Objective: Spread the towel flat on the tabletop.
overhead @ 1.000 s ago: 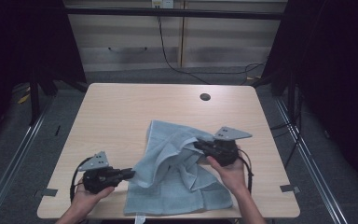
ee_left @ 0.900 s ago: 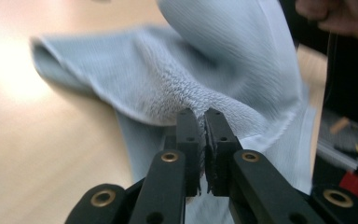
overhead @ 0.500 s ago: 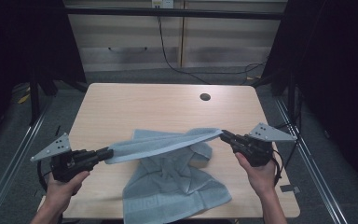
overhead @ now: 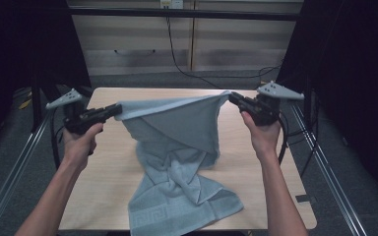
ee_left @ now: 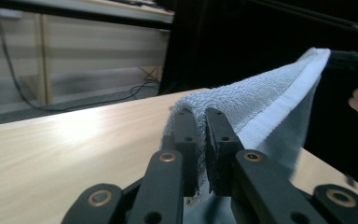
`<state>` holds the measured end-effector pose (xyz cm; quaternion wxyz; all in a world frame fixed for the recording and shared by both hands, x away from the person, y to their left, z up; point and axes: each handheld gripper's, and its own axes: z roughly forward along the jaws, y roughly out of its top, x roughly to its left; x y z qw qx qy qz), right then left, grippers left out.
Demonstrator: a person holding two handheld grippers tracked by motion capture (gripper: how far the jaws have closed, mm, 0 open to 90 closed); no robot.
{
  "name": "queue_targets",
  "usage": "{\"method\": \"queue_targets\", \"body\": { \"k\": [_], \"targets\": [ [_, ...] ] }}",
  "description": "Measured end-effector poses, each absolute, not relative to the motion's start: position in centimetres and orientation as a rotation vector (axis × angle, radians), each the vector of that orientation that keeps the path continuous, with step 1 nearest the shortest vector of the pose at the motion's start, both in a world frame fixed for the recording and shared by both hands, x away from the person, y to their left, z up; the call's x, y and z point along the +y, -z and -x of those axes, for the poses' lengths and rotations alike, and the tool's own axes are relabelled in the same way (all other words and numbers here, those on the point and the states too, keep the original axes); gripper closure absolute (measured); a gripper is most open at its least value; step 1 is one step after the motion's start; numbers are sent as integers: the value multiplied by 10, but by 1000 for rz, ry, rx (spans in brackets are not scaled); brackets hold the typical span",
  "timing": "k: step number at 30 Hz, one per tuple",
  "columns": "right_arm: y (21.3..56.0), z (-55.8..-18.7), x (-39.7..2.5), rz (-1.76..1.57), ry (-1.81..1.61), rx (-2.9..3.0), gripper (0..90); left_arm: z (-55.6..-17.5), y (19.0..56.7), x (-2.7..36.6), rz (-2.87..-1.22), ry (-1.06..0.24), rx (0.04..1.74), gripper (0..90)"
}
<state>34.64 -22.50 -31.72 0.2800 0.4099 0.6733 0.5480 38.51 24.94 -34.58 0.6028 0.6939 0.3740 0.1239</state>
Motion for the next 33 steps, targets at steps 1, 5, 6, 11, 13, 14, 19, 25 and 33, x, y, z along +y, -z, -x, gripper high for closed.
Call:
{"method": "queue_targets", "body": {
  "k": [1, 5, 6, 11, 13, 14, 19, 25, 33],
  "targets": [
    [318, -356, -226, -1116, -1461, 1819, 858, -394, 348, 245, -1621, -350, 907, 813],
    [337, -392, -231, -1259, -1348, 1883, 740, -419, 369, 243, -1603, -300, 1024, 610],
    [345, -394, -234, -1279, -1371, 1895, 729, -419, 374, 244, -1609, -283, 1033, 589],
    [371, -384, -234, -1291, -1344, 1941, 682, -410, 390, 246, -1674, -273, 1010, 551],
    [379, -372, -231, -1274, -1367, 1970, 667, -404, 396, 245, -1688, -256, 999, 551],
    [381, -367, -228, -1261, -1374, 1981, 667, -401, 399, 244, -1698, -250, 992, 552],
    [392, -347, -216, -1210, -1379, 2053, 665, -382, 420, 233, -1757, -195, 936, 562],
    [421, -312, -198, -1140, -1353, 2222, 632, -344, 443, 224, -1865, -99, 837, 572],
    [471, -258, -177, -1095, -1282, 2464, 537, -289, 480, 214, -2033, -37, 741, 534]
  ]
}}
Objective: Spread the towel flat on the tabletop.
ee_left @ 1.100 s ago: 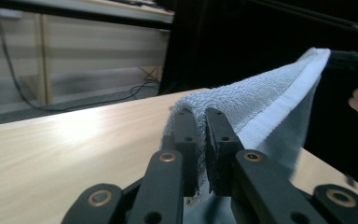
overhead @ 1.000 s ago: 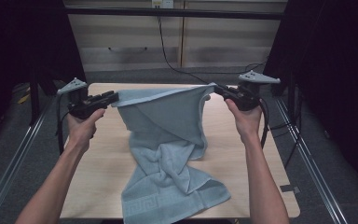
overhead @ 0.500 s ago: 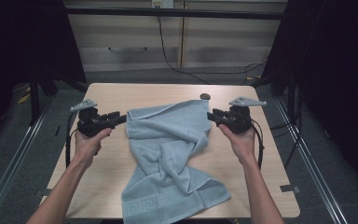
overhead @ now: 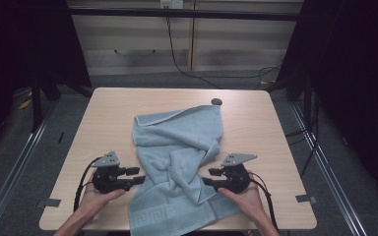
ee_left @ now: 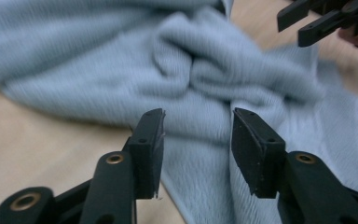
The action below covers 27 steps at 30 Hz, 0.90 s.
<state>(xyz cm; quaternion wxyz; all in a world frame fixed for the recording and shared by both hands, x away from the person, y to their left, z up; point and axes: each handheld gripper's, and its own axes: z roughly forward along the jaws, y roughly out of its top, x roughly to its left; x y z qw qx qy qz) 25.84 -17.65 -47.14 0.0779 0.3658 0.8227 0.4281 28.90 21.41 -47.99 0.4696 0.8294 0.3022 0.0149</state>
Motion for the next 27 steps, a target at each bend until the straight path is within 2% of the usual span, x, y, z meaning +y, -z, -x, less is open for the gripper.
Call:
{"method": "queue_targets", "body": {
  "k": [5, 8, 9, 10, 11, 12, 14, 16, 18, 19, 21, 23, 27],
  "targets": [
    [487, -254, -168, -1084, -1241, 2516, 480, -288, 493, 204, -2109, -53, 734, 520],
    [493, -254, -164, -1078, -1194, 2520, 472, -285, 502, 198, -2169, -75, 725, 543],
    [497, -253, -162, -1063, -1168, 2528, 533, -280, 503, 195, -2196, -165, 685, 578],
    [497, -253, -162, -1063, -1168, 2528, 533, -280, 503, 195, -2196, -165, 685, 622],
    [497, -250, -160, -1040, -1162, 2532, 660, -279, 502, 194, -2216, -220, 671, 706],
    [497, -250, -160, -1040, -1162, 2532, 660, -278, 503, 194, -2214, -237, 666, 706],
    [496, -248, -159, -1033, -1167, 2546, 808, -278, 503, 194, -2214, -239, 659, 827],
    [494, -245, -160, -1051, -1176, 2537, 900, -279, 502, 195, -2220, -238, 662, 870],
    [489, -245, -171, -1110, -1261, 2499, 889, -281, 502, 199, -2215, -209, 679, 873],
    [487, -246, -174, -1129, -1283, 2479, 845, -282, 503, 200, -2205, -188, 690, 873],
    [485, -248, -176, -1133, -1294, 2466, 827, -283, 503, 199, -2194, -182, 702, 873],
    [484, -252, -174, -1132, -1314, 2469, 724, -282, 503, 199, -2191, -185, 702, 873],
    [490, -263, -153, -1099, -1274, 2509, 576, -283, 503, 199, -2188, -175, 711, 873]
  ]
}}
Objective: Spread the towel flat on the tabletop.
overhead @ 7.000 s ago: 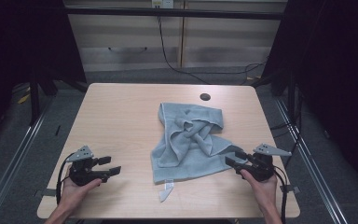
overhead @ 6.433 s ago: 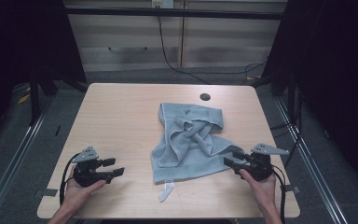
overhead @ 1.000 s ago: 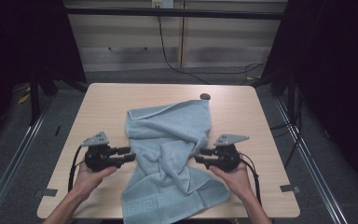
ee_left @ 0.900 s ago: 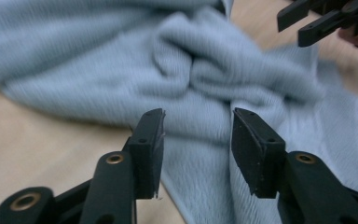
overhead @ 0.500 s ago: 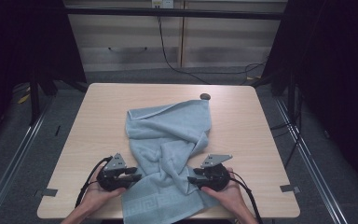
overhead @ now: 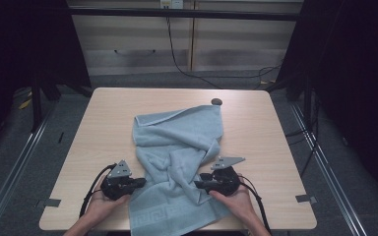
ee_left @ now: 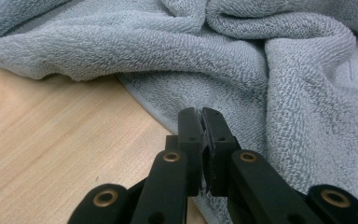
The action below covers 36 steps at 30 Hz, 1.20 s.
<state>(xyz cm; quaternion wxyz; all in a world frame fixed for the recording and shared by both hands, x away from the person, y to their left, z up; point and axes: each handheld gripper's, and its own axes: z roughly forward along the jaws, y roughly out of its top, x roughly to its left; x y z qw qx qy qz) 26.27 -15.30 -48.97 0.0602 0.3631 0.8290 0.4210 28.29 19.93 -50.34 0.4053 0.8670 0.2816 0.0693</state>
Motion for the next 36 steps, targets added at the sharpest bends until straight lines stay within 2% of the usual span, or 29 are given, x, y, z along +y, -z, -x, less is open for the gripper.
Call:
{"method": "queue_targets", "body": {
  "k": [1, 3, 4, 5, 6, 7, 9, 15, 24, 31, 33, 34, 36],
  "targets": [
    [495, -268, -145, -1104, -1224, 2517, 553, -283, 504, 199, -2186, -171, 712, 873],
    [497, -271, -143, -1106, -1229, 2523, 564, -284, 504, 200, -2187, -169, 712, 873],
    [499, -271, -139, -1075, -1194, 2522, 679, -284, 504, 200, -2185, -165, 714, 873],
    [499, -270, -138, -1061, -1187, 2517, 758, -284, 504, 200, -2185, -165, 714, 874],
    [499, -270, -138, -1061, -1187, 2517, 758, -284, 504, 200, -2183, -161, 714, 874],
    [495, -267, -140, -1047, -1181, 2485, 849, -285, 504, 201, -2179, -152, 722, 877],
    [490, -265, -146, -1076, -1213, 2427, 869, -285, 503, 204, -2177, -138, 751, 878],
    [464, -260, -180, -1143, -1294, 2263, 873, -283, 501, 221, -2171, -143, 793, 880],
    [430, -258, -246, -1232, -1288, 2049, 869, -280, 490, 257, -2063, -145, 875, 881],
    [439, -299, -225, -1238, -1277, 2075, 853, -299, 493, 267, -2026, -187, 986, 880],
    [453, -315, -219, -1279, -1156, 2125, 814, -303, 495, 271, -2021, -181, 1005, 876],
    [453, -315, -219, -1279, -1156, 2125, 814, -303, 495, 272, -2013, -179, 1007, 876],
    [460, -317, -218, -1294, -1097, 2156, 757, -302, 492, 274, -1997, -166, 987, 845]
  ]
}}
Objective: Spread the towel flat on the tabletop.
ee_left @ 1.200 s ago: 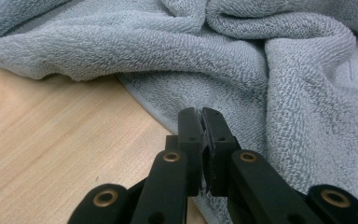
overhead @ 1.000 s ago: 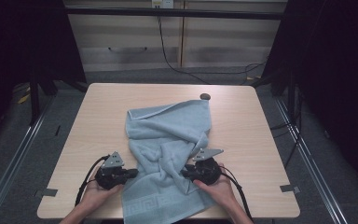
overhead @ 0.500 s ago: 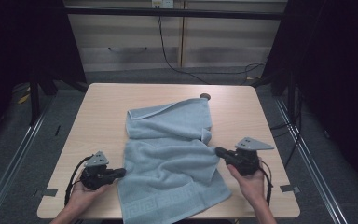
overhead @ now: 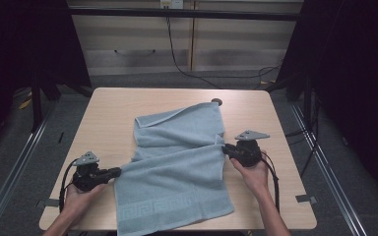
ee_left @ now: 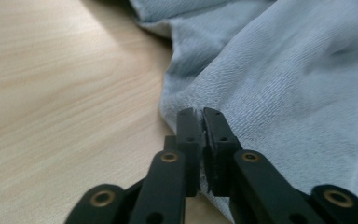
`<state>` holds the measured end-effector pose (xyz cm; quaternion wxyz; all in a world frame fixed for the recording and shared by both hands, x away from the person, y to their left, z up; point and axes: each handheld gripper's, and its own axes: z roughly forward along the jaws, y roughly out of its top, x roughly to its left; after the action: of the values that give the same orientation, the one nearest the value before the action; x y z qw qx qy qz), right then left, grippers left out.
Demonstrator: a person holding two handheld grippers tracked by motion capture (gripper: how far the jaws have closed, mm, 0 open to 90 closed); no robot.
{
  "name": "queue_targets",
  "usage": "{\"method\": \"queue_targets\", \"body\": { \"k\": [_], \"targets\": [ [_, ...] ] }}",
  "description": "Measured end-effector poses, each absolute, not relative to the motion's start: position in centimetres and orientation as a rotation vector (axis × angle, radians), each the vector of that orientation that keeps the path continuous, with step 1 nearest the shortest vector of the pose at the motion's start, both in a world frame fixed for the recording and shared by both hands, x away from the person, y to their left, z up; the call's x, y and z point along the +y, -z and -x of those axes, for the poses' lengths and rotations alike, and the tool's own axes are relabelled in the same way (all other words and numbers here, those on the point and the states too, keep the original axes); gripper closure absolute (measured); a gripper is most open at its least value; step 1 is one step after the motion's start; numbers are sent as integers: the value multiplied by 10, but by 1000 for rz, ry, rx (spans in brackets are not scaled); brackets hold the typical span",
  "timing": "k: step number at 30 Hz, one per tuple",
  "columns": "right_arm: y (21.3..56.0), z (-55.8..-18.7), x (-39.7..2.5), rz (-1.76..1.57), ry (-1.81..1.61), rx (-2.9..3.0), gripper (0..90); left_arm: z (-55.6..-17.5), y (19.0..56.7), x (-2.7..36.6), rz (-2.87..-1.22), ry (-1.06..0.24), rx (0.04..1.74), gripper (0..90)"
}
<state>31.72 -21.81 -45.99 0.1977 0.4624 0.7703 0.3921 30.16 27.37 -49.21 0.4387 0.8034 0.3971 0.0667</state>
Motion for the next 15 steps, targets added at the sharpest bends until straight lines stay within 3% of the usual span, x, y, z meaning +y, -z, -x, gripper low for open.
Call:
{"method": "queue_targets", "body": {
  "k": [5, 7, 10, 15],
  "targets": [
    [446, -313, -215, -1260, -1190, 2095, 650, -306, 474, 268, -1943, -179, 918, 730],
    [439, -314, -200, -1193, -1203, 2113, 649, -310, 468, 257, -1938, -185, 892, 694],
    [440, -317, -189, -1176, -1230, 2134, 682, -323, 469, 237, -1960, -171, 858, 707],
    [488, -322, -171, -1216, -1109, 2345, 731, -329, 501, 215, -2102, -137, 858, 733]
  ]
}}
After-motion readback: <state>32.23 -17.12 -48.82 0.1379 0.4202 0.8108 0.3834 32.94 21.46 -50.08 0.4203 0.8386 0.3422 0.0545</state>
